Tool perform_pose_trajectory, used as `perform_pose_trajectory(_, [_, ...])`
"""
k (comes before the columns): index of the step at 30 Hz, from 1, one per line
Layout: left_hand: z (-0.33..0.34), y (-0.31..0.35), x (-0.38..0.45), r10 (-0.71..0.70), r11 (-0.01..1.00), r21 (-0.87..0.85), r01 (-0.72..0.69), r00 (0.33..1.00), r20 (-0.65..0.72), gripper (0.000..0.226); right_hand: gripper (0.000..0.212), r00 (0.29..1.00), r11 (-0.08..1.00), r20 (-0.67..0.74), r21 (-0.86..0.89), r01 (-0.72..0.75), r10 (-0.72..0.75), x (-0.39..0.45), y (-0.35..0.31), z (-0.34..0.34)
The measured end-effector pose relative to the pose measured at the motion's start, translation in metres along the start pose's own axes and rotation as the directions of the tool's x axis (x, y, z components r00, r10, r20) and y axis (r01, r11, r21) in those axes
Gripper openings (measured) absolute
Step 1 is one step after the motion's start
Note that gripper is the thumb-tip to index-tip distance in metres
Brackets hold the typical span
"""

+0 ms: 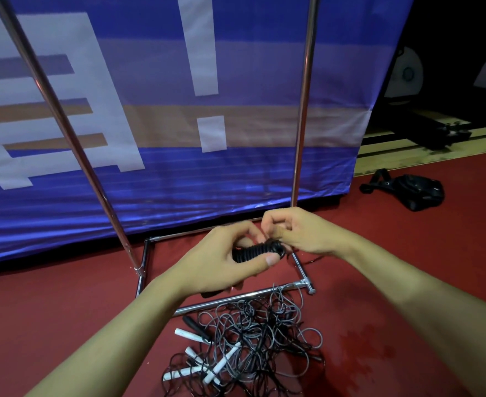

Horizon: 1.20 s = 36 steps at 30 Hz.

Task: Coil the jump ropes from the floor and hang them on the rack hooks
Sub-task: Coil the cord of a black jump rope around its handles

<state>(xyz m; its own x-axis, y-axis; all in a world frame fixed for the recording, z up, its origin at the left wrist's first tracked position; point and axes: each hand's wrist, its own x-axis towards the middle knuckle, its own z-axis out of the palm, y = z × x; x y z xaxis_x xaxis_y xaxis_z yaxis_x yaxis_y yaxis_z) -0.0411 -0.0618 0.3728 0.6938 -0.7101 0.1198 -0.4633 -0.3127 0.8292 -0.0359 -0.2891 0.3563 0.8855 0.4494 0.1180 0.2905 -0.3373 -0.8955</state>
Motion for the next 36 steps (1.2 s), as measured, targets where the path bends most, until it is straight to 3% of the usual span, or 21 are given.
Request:
perform_pose_trajectory(5, [-0.006, -0.003, 0.000, 0.038, 0.993, -0.104, -0.048, 0.995, -0.091, 0.037, 0.034, 0.996, 0.999, -0.086, 0.042, -0.023, 0.027, -0.007, 0.003, 0.001])
perform_pose_trajectory(10, [-0.004, -0.003, 0.004, 0.063, 0.992, -0.098, -0.082, 0.982, -0.180, 0.022, 0.026, 0.990, 0.999, -0.132, -0.018, -0.050, 0.047, -0.008, 0.003, 0.007])
perform_pose_trajectory(15, [-0.007, -0.015, 0.011, -0.033, 0.994, -0.110, 0.003, 0.962, -0.272, 0.007, 0.016, 0.977, 0.977, -0.084, 0.100, -0.187, 0.196, -0.012, 0.002, 0.022])
perform_pose_trajectory(17, [-0.010, -0.019, 0.012, -0.064, 0.995, -0.096, 0.036, 0.952, -0.300, 0.009, 0.008, 0.974, 0.975, -0.085, -0.057, -0.214, 0.209, -0.014, -0.004, 0.024])
perform_pose_trajectory(20, [-0.011, -0.024, 0.012, -0.089, 0.995, -0.077, 0.068, 0.947, -0.309, 0.012, 0.011, 0.992, 0.896, -0.105, -0.432, -0.105, 0.065, -0.016, -0.010, 0.023])
perform_pose_trajectory(23, [-0.009, -0.030, 0.012, -0.080, 0.997, -0.017, 0.079, 0.947, -0.312, 0.013, 0.006, 0.991, 0.843, -0.095, -0.521, -0.131, 0.096, -0.018, -0.017, 0.025])
perform_pose_trajectory(27, [-0.007, -0.025, 0.014, -0.042, 0.994, 0.083, 0.070, 0.951, -0.307, 0.015, 0.025, 0.988, 0.756, -0.126, -0.638, -0.147, 0.086, -0.021, -0.027, 0.026])
perform_pose_trajectory(32, [-0.010, -0.032, 0.016, 0.007, 0.979, 0.197, 0.050, 0.960, -0.279, 0.024, 0.011, 0.988, 0.674, -0.154, -0.730, -0.116, 0.003, -0.021, -0.030, 0.030])
perform_pose_trajectory(36, [-0.010, -0.040, 0.017, -0.012, 0.968, 0.240, 0.070, 0.972, -0.235, 0.027, 0.021, 0.986, 0.570, -0.162, -0.806, -0.159, 0.047, -0.022, -0.038, 0.028])
